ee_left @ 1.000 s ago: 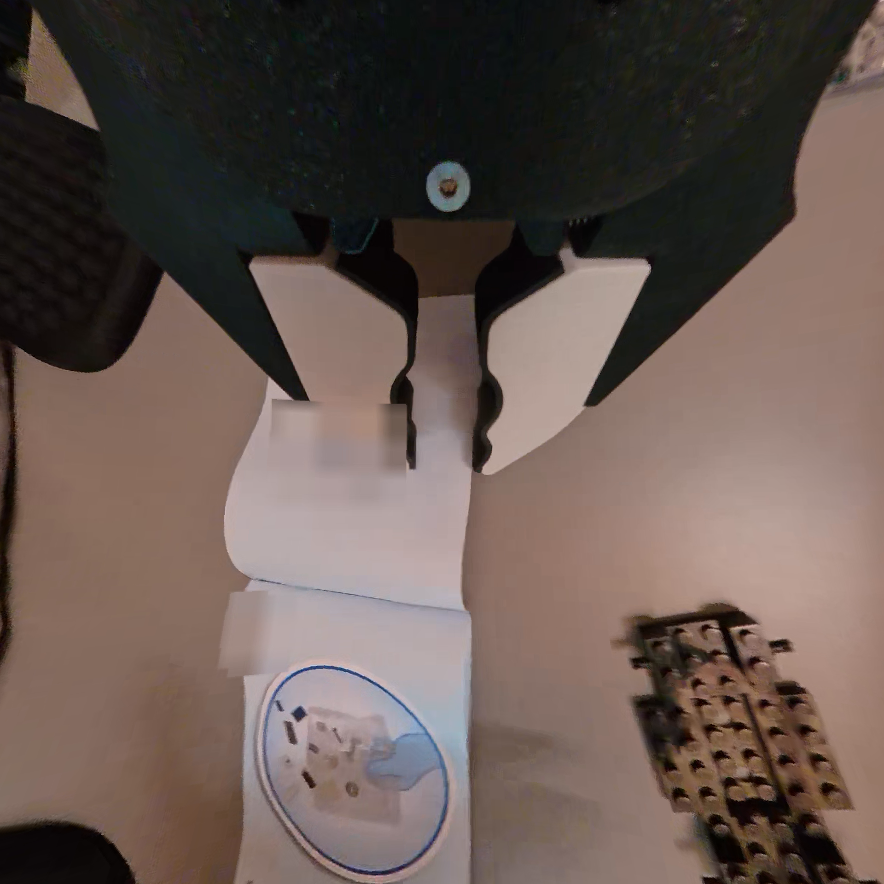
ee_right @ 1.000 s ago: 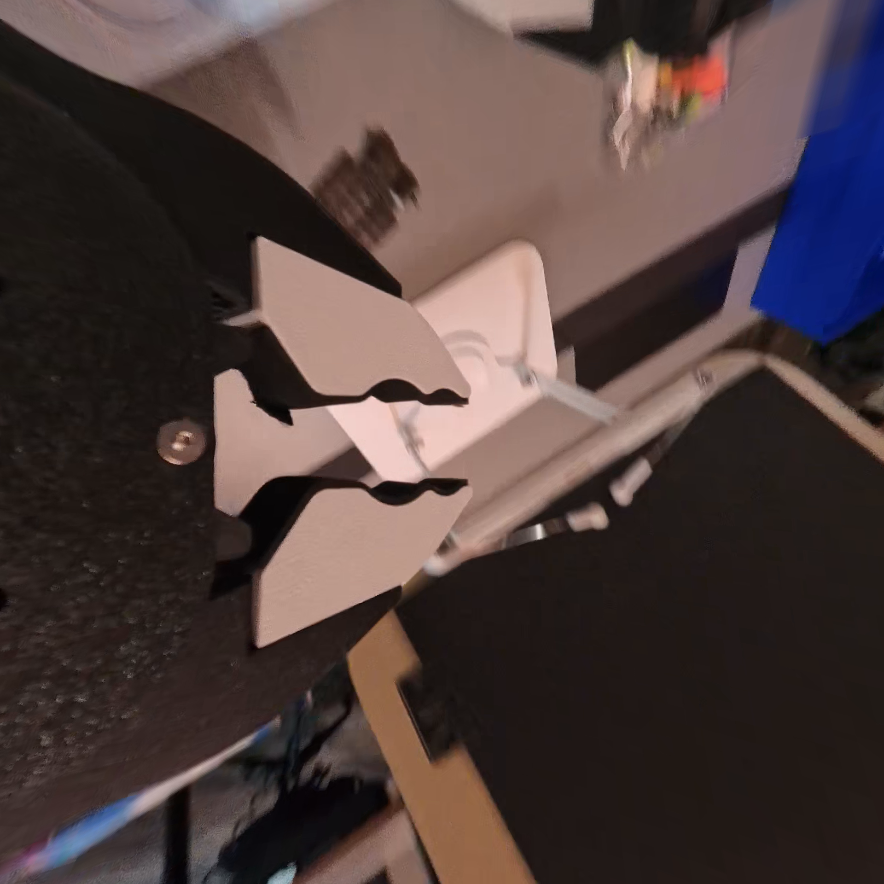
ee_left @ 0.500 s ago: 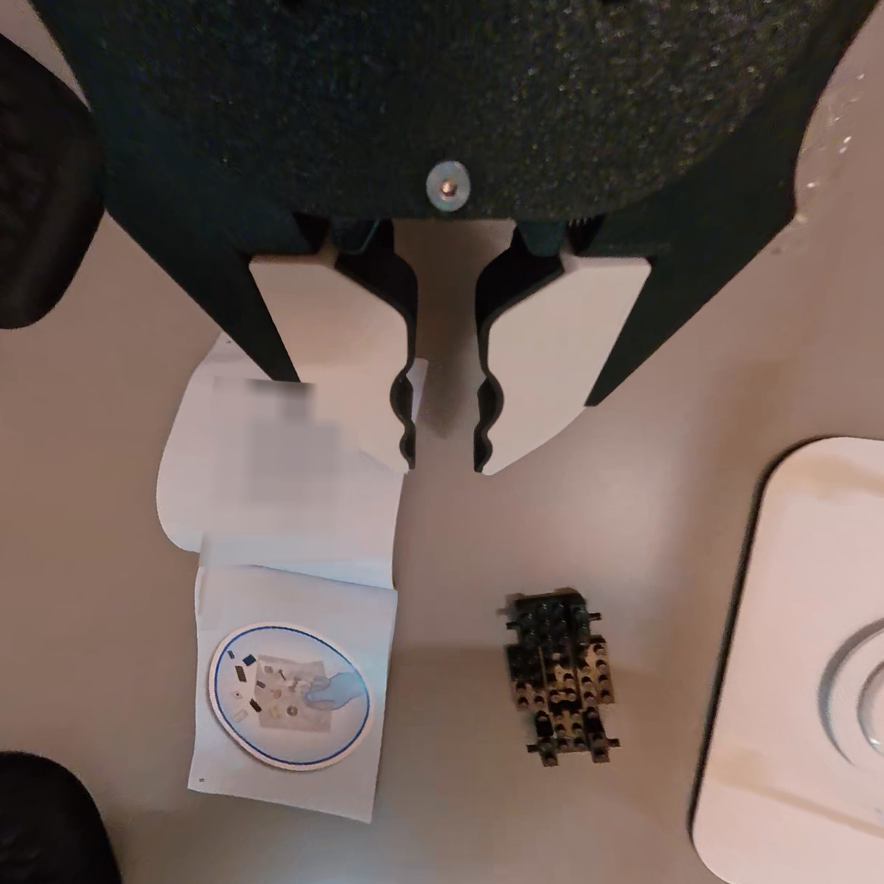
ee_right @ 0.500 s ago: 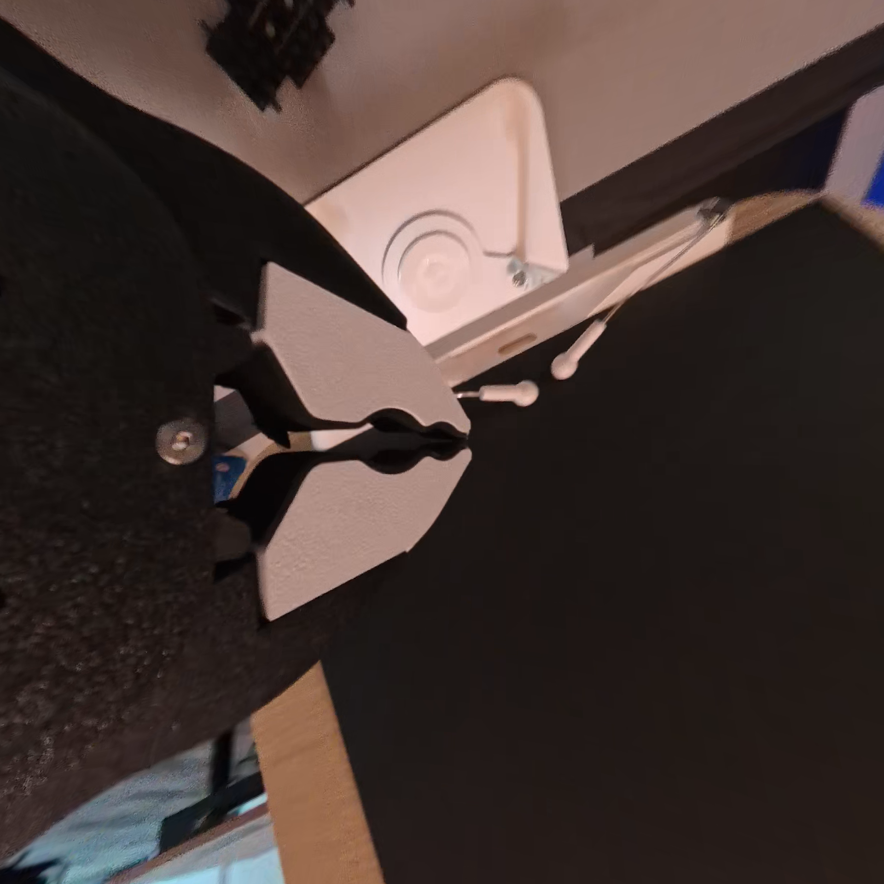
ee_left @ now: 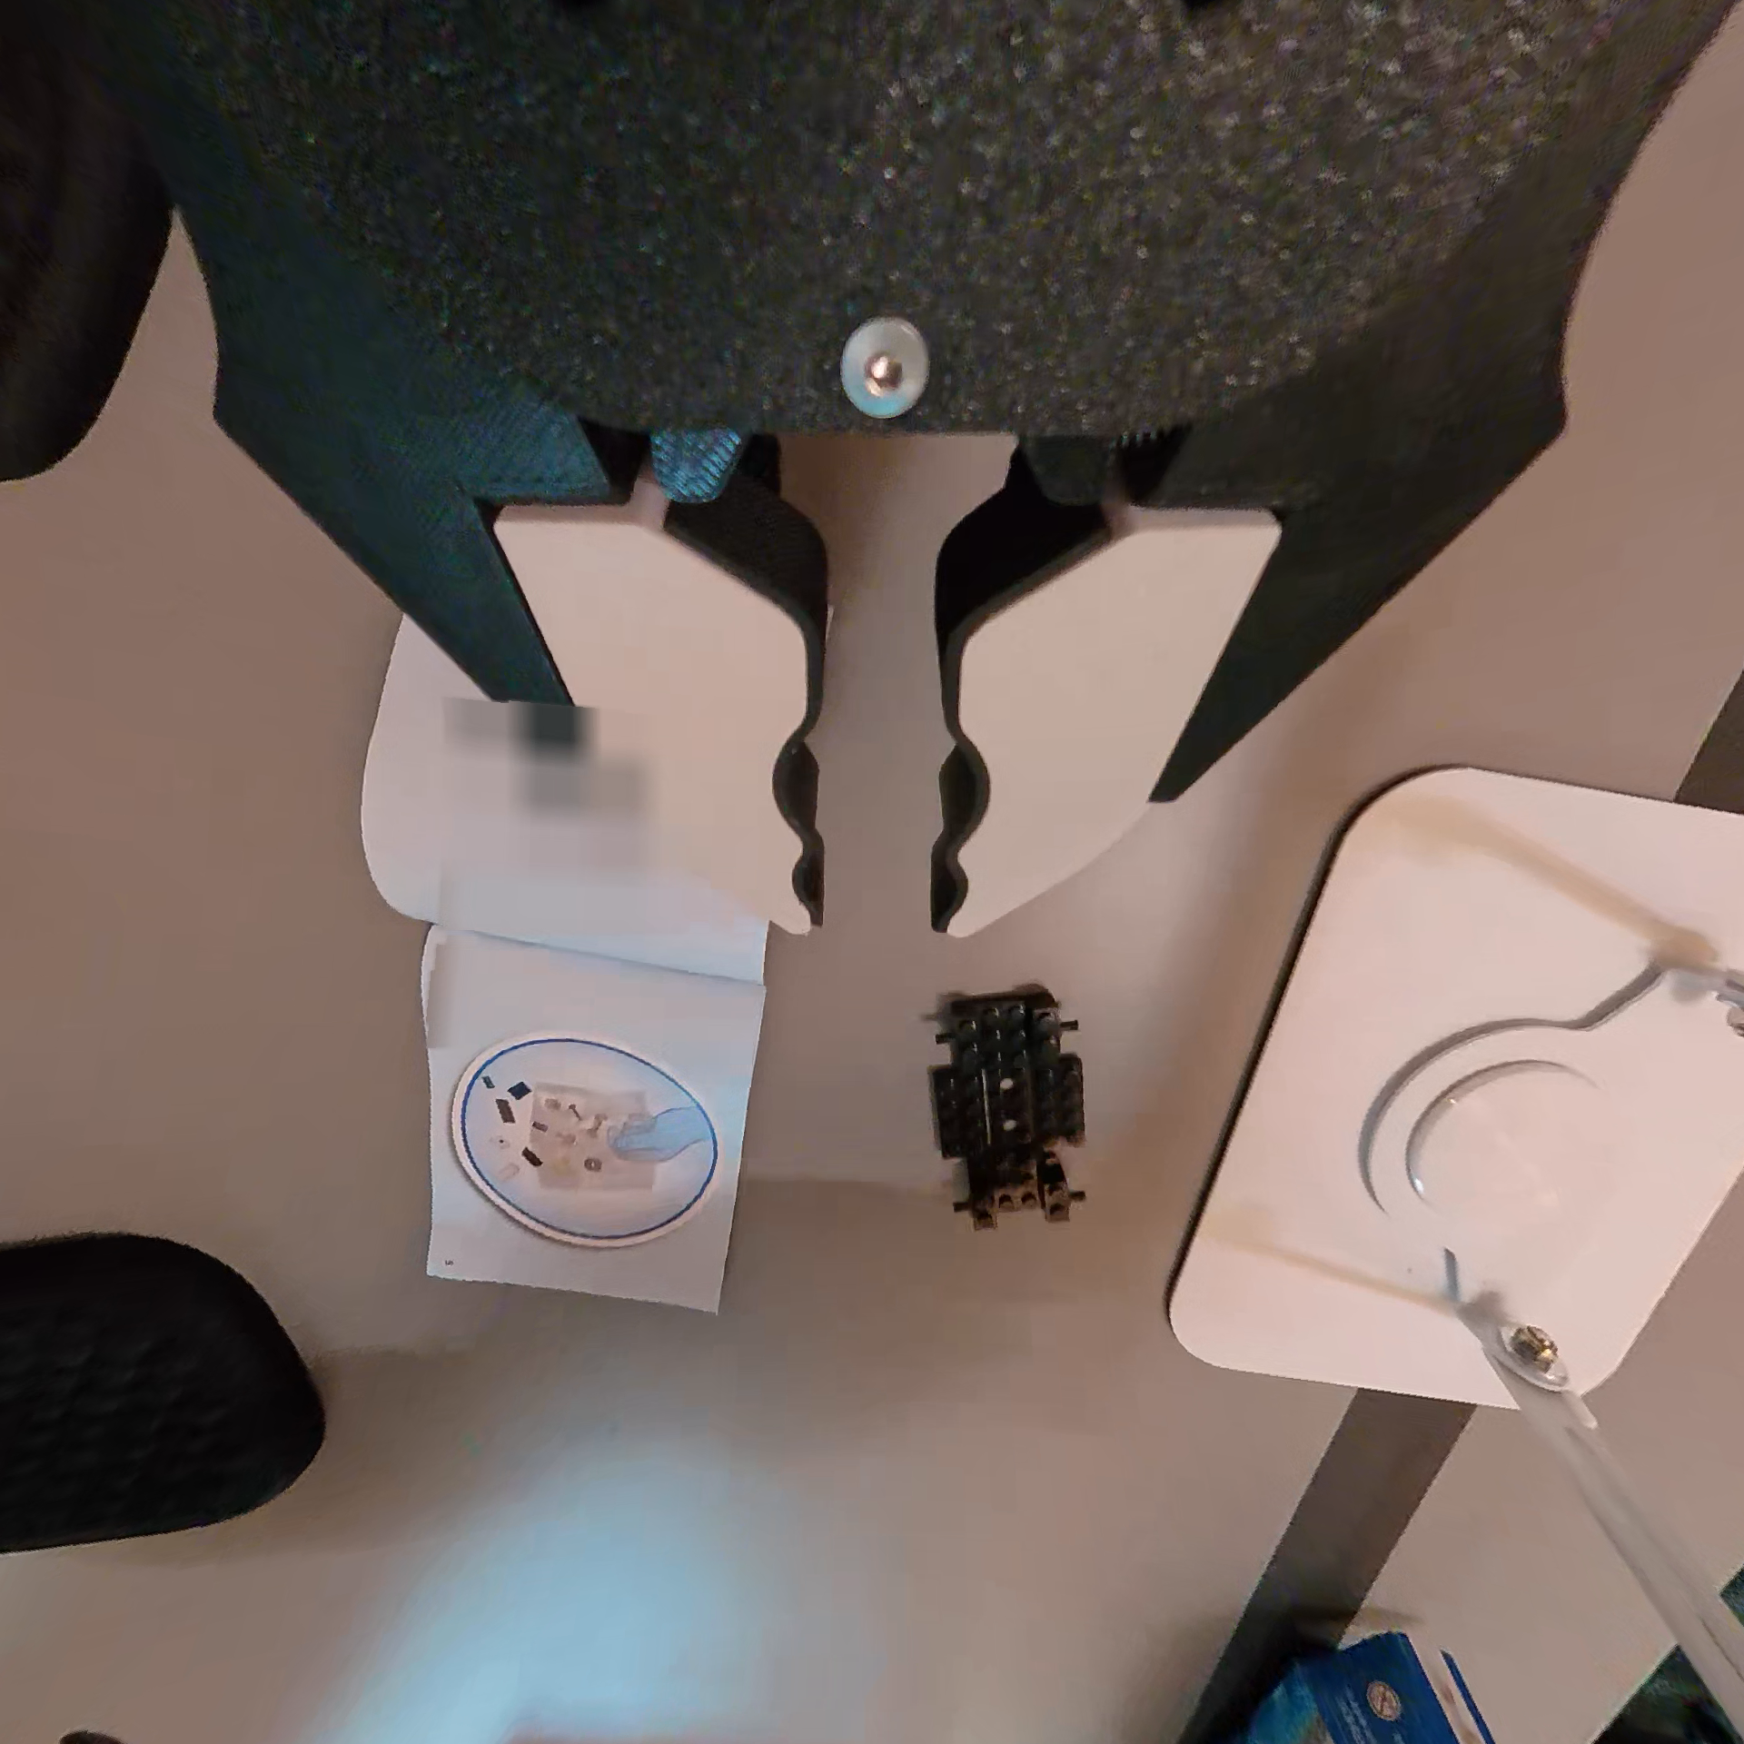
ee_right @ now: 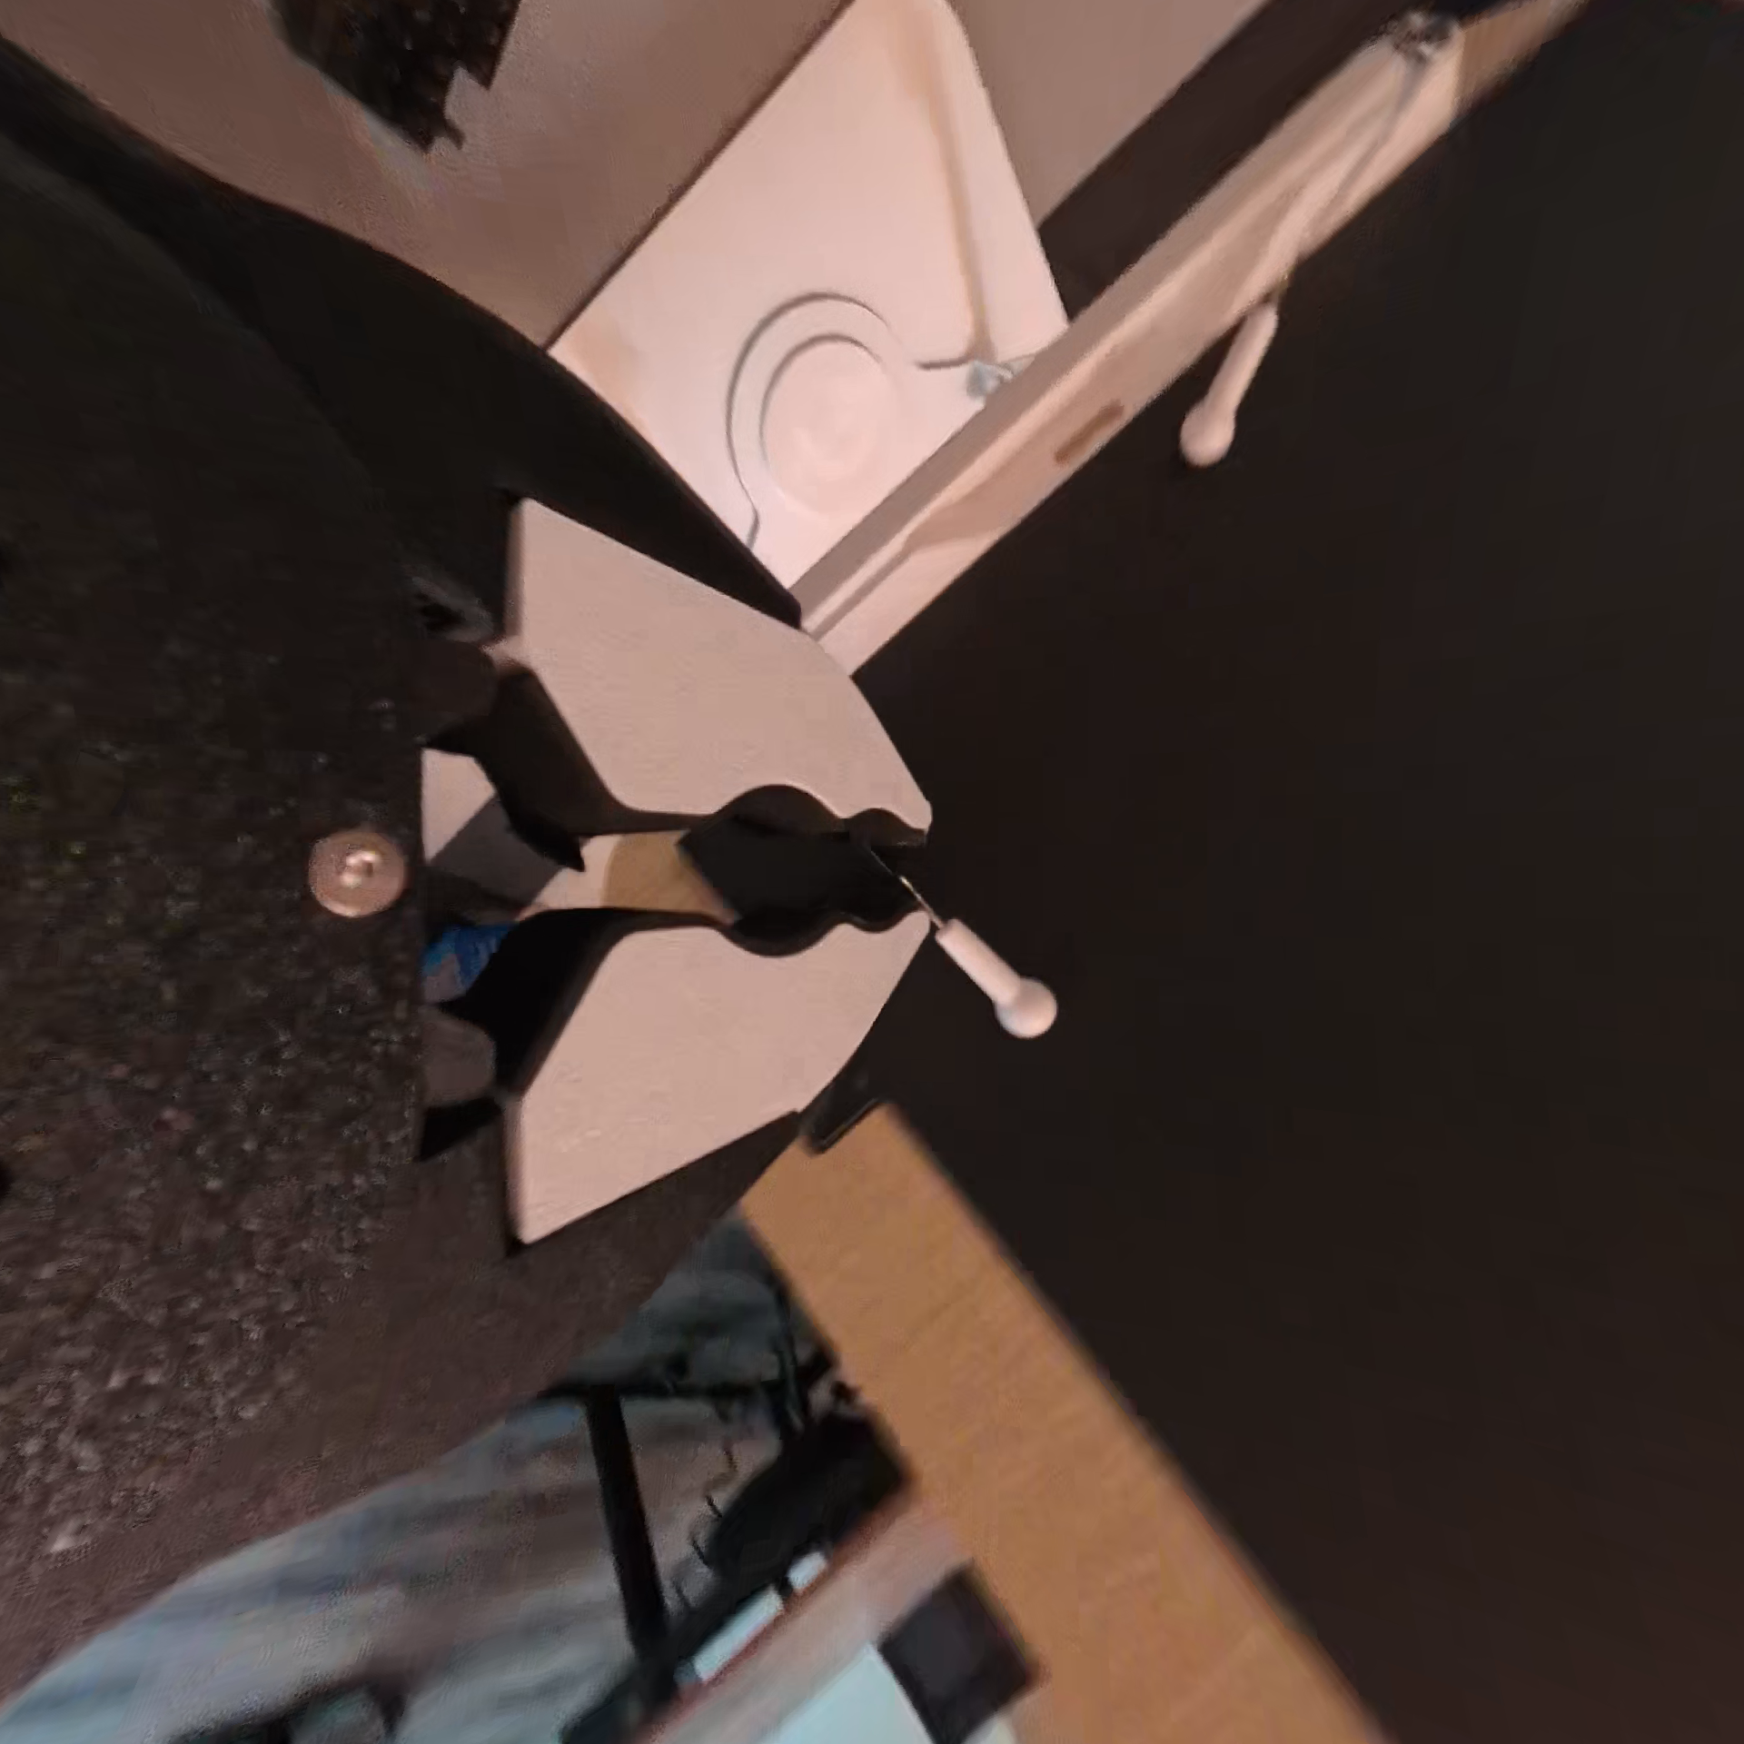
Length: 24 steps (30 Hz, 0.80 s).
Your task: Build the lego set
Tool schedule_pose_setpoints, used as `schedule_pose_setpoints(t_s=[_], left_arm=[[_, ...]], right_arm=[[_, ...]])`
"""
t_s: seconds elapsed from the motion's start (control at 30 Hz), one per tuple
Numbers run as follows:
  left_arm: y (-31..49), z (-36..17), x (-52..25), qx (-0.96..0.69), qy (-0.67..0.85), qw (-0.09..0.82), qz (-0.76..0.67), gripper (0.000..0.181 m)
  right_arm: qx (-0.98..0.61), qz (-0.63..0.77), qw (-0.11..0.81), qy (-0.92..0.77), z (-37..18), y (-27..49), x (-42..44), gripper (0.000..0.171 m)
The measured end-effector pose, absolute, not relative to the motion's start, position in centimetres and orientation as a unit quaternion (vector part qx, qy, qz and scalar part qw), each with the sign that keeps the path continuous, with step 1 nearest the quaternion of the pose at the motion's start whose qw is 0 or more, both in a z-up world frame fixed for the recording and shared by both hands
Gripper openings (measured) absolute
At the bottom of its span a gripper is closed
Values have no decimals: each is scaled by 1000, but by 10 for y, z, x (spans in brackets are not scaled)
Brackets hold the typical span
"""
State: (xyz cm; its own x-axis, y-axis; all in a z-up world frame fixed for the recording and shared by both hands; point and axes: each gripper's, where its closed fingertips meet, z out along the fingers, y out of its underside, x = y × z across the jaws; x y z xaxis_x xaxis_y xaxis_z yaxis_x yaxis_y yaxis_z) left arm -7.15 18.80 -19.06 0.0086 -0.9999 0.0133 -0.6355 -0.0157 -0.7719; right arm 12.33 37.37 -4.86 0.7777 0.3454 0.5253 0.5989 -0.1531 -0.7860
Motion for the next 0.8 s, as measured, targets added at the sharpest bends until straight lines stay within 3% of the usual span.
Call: schedule_pose_setpoints(t_s=[0.23,0.3,0.43,0.57,0.73,0.8], left_arm=[[192,-196,-77,-650,625,303,-308,21],[191,-195,-76,-648,626,305,-310,21],[190,-193,-77,-644,627,311,-308,21],[191,-191,-77,-642,623,320,-312,21],[187,-185,-70,-634,616,334,-326,21],[184,-185,-70,-632,617,337,-326,21]], right_arm=[[-750,73,646,-121,-73,344,162,16],[-749,83,648,-109,-79,338,164,6],[-749,117,645,-98,-81,321,164,14],[-730,69,655,-185,-60,309,137,14],[-744,93,587,-306,-62,320,58,19],[-765,110,544,-328,-73,331,29,30]])
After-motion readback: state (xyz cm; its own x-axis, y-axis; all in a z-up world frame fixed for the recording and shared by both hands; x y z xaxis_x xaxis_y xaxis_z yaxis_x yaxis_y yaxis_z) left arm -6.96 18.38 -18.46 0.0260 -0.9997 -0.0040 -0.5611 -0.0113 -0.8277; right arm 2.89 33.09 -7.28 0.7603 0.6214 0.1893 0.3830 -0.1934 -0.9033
